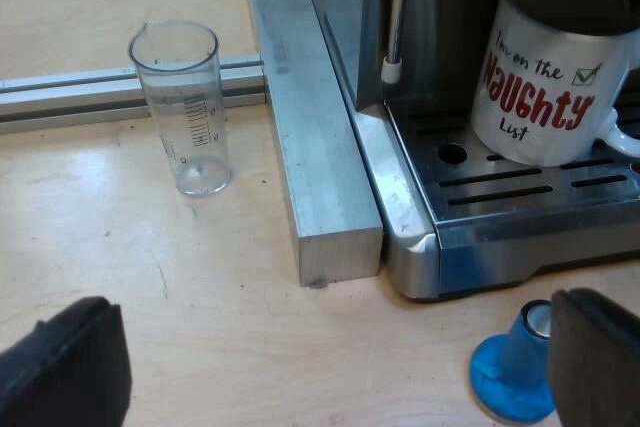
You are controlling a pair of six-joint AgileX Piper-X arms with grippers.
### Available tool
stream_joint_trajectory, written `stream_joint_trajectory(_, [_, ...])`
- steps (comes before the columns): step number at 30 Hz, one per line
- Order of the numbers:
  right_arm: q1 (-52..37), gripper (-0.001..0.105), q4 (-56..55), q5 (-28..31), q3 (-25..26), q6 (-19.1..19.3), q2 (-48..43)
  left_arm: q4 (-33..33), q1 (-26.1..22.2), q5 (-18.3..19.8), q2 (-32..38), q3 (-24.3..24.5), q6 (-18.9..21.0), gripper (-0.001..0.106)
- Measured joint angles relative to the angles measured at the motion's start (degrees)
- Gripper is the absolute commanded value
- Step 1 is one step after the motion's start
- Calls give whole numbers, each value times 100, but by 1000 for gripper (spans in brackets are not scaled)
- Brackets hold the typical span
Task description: Remove mug from coffee machine
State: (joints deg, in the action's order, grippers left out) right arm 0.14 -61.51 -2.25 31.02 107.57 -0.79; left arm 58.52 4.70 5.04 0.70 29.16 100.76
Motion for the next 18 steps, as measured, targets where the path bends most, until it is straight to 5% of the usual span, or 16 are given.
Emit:
stream_joint_trajectory(10, [0, 59, -20, 0, 0, -22, 0, 0, 0, 255, 0, 0, 0, 86])
stream_joint_trajectory(18, [0, 59, -271, -99, 476, -36, 539, 81, 26, 528, 0, 348, 0, 86])
